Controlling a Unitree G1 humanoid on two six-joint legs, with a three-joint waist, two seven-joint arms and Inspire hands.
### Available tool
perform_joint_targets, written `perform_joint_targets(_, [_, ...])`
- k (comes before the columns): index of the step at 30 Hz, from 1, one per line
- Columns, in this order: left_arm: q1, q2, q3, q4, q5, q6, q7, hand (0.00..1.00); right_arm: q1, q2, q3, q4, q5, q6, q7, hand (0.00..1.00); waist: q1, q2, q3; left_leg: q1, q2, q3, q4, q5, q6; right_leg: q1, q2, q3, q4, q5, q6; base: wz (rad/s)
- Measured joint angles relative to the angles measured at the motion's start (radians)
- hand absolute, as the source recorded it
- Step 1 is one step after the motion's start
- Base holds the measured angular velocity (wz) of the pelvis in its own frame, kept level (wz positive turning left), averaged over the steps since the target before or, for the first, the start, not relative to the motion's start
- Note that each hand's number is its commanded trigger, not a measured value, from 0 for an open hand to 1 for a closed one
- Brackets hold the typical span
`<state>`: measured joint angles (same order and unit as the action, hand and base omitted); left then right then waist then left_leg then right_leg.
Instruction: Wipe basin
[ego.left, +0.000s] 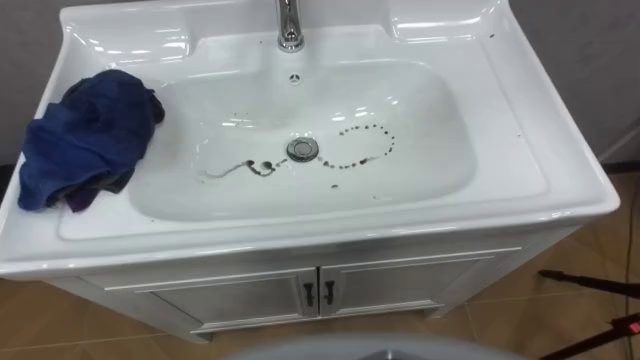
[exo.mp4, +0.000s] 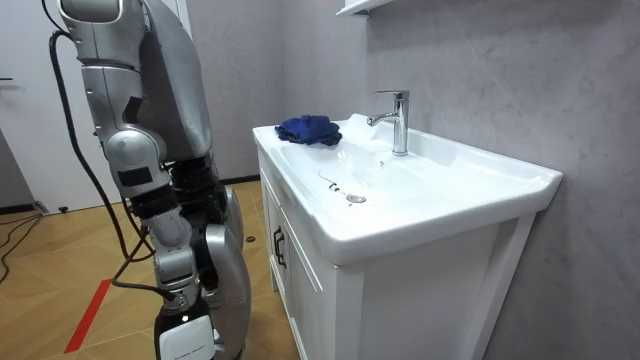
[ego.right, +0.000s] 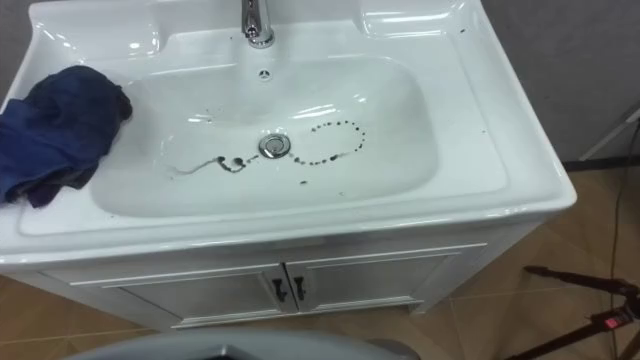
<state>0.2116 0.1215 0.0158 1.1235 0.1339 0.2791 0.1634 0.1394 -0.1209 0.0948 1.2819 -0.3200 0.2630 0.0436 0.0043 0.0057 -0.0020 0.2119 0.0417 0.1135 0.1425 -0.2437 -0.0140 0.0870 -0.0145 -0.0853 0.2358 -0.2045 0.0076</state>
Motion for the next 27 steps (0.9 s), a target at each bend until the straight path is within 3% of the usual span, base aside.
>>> perform_joint_targets(27, [-0.006,0.0,0.001,-0.002,0.035,-0.001,0.036,0.0,-0.003,0.0,0.001,0.006,0.0,0.001,-0.012,0.0,0.0,-0.002,0.0,0.0,0.0,-0.001,-0.002,-0.001,0.0,-0.001,0.001,0.001,0.001,0.0,0.0,0.0])
